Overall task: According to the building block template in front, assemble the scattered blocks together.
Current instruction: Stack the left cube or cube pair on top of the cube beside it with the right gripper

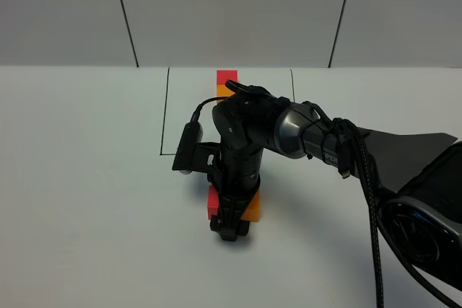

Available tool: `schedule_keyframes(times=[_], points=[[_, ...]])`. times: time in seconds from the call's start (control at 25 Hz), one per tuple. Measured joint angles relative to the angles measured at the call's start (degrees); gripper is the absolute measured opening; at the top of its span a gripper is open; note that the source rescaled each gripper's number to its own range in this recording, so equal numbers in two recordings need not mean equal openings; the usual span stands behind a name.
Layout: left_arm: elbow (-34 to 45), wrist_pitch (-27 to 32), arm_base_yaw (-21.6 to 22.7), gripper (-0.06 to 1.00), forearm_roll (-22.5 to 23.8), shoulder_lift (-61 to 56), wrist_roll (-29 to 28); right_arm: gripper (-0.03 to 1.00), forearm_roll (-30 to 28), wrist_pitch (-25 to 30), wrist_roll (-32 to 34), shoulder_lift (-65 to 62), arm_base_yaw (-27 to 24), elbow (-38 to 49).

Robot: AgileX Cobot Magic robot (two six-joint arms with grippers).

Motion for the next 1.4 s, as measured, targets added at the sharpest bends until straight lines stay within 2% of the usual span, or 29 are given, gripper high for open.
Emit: schedule_keyframes(times=[0.12, 0.28, 0.4, 0.52, 0.72, 0.8, 0.92, 1.12, 1.24, 1.4], points=[[0.0, 0.0, 0.0, 0.71, 0.0, 0.0, 0.0, 0.91, 0.1, 0.4, 0.2, 0.2, 0.0, -0.2], [0.0, 0.0, 0.0, 0.71, 0.0, 0.0, 0.0, 0.67, 0.1, 1.0, 0.2, 0.2, 0.7, -0.2], [0.0, 0.0, 0.0, 0.71, 0.0, 0.0, 0.0, 0.37, 0.1, 1.0, 0.2, 0.2, 1.1, -0.2], [0.0, 0.0, 0.0, 0.71, 0.0, 0.0, 0.0, 0.02, 0.1, 0.7, 0.2, 0.2, 1.1, -0.2], [0.0, 0.0, 0.0, 0.71, 0.0, 0.0, -0.1, 0.01, 0.1, 0.8, 1.4, 0.2, 1.1, -0.3], [0.0, 0.0, 0.0, 0.71, 0.0, 0.0, -0.1, 0.01, 0.2, 1.1, 4.3, 0.2, 1.1, -0.5], [0.0, 0.0, 0.0, 0.71, 0.0, 0.0, -0.1, 0.01, 1.2, 4.8, 12.2, 0.2, 1.1, -1.9], [0.0, 0.0, 0.0, 0.71, 0.0, 0.0, -0.1, 0.01, 8.4, 11.7, 32.6, -2.0, -0.9, -6.4], [0.0, 0.0, 0.0, 0.71, 0.0, 0.0, -0.1, 0.01, 12.1, 13.0, 41.0, -2.6, -3.1, -6.9], [0.0, 0.0, 0.0, 0.71, 0.0, 0.0, -0.1, 0.01, 12.6, 11.5, 49.2, -2.5, -6.0, -6.9]])
